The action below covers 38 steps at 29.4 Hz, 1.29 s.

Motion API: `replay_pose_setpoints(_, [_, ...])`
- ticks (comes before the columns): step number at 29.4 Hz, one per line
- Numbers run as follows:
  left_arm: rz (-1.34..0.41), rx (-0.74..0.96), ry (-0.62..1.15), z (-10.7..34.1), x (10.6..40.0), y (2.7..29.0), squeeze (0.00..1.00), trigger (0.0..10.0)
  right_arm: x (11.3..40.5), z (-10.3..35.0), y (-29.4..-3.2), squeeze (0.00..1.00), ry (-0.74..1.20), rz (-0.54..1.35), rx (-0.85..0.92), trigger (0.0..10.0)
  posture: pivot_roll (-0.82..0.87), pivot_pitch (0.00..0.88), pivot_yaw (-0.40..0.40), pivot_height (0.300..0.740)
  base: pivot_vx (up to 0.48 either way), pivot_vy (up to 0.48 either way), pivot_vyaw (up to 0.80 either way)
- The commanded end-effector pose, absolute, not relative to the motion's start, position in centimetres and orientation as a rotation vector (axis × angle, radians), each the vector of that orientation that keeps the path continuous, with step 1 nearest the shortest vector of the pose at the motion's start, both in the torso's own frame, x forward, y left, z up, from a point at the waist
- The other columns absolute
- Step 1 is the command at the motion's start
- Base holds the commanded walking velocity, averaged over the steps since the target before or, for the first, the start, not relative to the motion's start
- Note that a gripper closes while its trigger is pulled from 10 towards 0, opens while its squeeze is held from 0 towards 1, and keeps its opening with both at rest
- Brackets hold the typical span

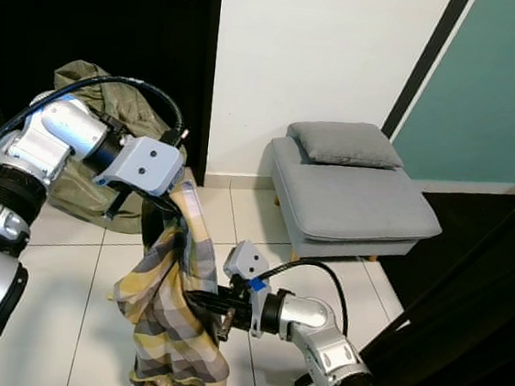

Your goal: Hang hanger

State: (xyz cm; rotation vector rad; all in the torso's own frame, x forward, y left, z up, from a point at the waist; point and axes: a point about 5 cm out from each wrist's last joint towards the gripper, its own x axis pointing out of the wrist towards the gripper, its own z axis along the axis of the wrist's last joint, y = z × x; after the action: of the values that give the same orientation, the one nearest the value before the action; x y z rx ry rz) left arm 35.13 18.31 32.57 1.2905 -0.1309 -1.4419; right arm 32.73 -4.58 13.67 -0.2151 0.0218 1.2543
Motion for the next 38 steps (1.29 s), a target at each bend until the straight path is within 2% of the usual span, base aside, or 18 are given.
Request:
replay_pose_setpoints(1, [-1.391, 1.272, -0.160, 33.5, 35.1, 18.9, 0.00, 0.0, 33.3, 14.7, -5.0, 0.00, -0.016, 1.231, -0.264, 0.0, 0.02, 0.203, -0.042, 0.740, 0.000, 0.000, 0.00])
replay_pose_setpoints(2, [-1.391, 1.272, -0.160, 33.5, 35.1, 18.9, 0.00, 0.0, 33.3, 14.7, -5.0, 0.00, -0.016, 1.231, -0.264, 0.0, 0.02, 0.203, -0.042, 0.740, 0.000, 0.000, 0.00])
replay_pose_setpoints(3, [-1.364, 1.265, -0.164, 33.5, 35.2, 19.1, 0.30, 0.0, 33.6, 15.3, -5.3, 0.00, -0.033, 1.211, -0.297, 0.0, 0.02, 0.203, -0.042, 0.740, 0.000, 0.000, 0.00])
replay_pose_setpoints(4, [-1.364, 1.265, -0.164, 33.5, 35.2, 19.1, 0.30, 0.0, 33.6, 15.3, -5.3, 0.00, -0.033, 1.211, -0.297, 0.0, 0.02, 0.203, -0.042, 0.740, 0.000, 0.000, 0.00])
replay_pose_setpoints(5, [-1.310, 1.240, -0.167, 33.6, 35.4, 19.6, 1.00, 8.9, 34.1, 16.1, -5.8, 0.00, -0.052, 1.183, -0.337, 0.0, 0.02, 0.203, -0.042, 0.740, 0.000, 0.000, 0.00])
replay_pose_setpoints(8, [-1.291, 1.197, -0.138, 33.3, 35.5, 20.2, 1.00, 8.9, 34.5, 16.7, -6.3, 0.00, -0.067, 1.161, -0.365, 0.0, 0.01, 0.189, -0.050, 0.740, 0.000, 0.000, 0.00])
replay_pose_setpoints(9, [-1.255, 1.180, -0.127, 33.3, 35.4, 20.9, 1.00, 10.0, 34.8, 17.3, -6.8, 0.00, -0.082, 1.140, -0.395, 0.0, 0.01, 0.189, -0.050, 0.740, 0.000, 0.000, 0.00])
replay_pose_setpoints(13, [-1.050, 1.232, -0.079, 33.5, 35.3, 24.1, 1.00, 10.0, 35.7, 19.2, -8.2, 0.00, -0.128, 1.090, -0.446, 0.0, 0.01, 0.180, -0.061, 0.740, 0.000, 0.000, 0.00])
replay_pose_setpoints(14, [-1.006, 1.250, -0.054, 33.6, 35.2, 24.9, 0.68, 10.0, 35.8, 19.7, -8.4, 0.00, -0.140, 1.082, -0.459, 0.0, 0.01, 0.180, -0.064, 0.740, 0.000, 0.000, 0.00])
replay_pose_setpoints(15, [-1.006, 1.250, -0.054, 33.6, 35.2, 24.9, 0.68, 10.0, 35.8, 19.7, -8.4, 0.00, -0.140, 1.082, -0.459, 0.0, 0.01, 0.180, -0.064, 0.740, 0.000, 0.000, 0.00])
replay_pose_setpoints(16, [-0.921, 1.256, -0.043, 34.0, 35.3, 25.8, 0.00, 10.0, 35.9, 20.1, -8.6, 0.00, -0.151, 1.071, -0.480, 0.0, 0.01, 0.180, -0.064, 0.740, 0.000, 0.000, 0.00])
replay_pose_setpoints(19, [-0.769, 1.266, -0.064, 35.1, 35.3, 27.0, 0.00, 10.0, 36.2, 20.6, -8.8, 0.00, -0.166, 1.052, -0.535, 0.0, 0.01, 0.184, -0.066, 0.740, 0.000, 0.000, 0.00])
replay_pose_setpoints(24, [-0.404, 1.228, -0.176, 38.2, 35.2, 29.3, 0.00, 10.0, 36.0, 21.8, -7.8, 0.00, -0.285, 1.083, -0.875, 0.0, -0.01, 0.193, -0.072, 0.740, 0.000, 0.000, 0.00])
replay_pose_setpoints(27, [-0.353, 1.180, -0.214, 38.3, 35.3, 29.5, 0.00, 10.0, 32.6, 21.8, -4.4, 0.00, -0.405, 1.383, -0.845, 0.0, -0.02, 0.194, -0.077, 0.740, 0.000, 0.000, 0.00])
replay_pose_setpoints(28, [-0.358, 1.141, -0.223, 37.5, 35.6, 29.2, 0.00, 10.0, 29.1, 20.1, -3.5, 0.00, -0.323, 1.698, -0.826, 0.0, -0.02, 0.198, -0.091, 0.740, 0.000, 0.000, 0.00])
replay_pose_setpoints(30, [-0.362, 1.132, -0.220, 37.3, 35.7, 29.1, 0.00, 10.0, 28.7, 19.5, -3.6, 0.00, -0.274, 1.742, -0.839, 0.0, -0.02, 0.198, -0.091, 0.740, 0.000, 0.000, 0.00])
replay_pose_setpoints(34, [-0.382, 1.003, -0.249, 36.1, 36.1, 28.5, 0.00, 10.0, 36.3, 20.5, -6.4, 0.00, 0.068, 1.220, -0.462, 0.0, -0.02, 0.200, -0.092, 0.740, 0.000, 0.000, 0.00])
replay_pose_setpoints(38, [-0.438, 0.913, -0.248, 34.5, 36.6, 27.1, 0.00, 10.0, 39.9, 23.0, -7.7, 0.00, 0.061, 0.766, 0.134, 0.0, -0.02, 0.198, -0.099, 0.740, 0.000, 0.000, 0.00])
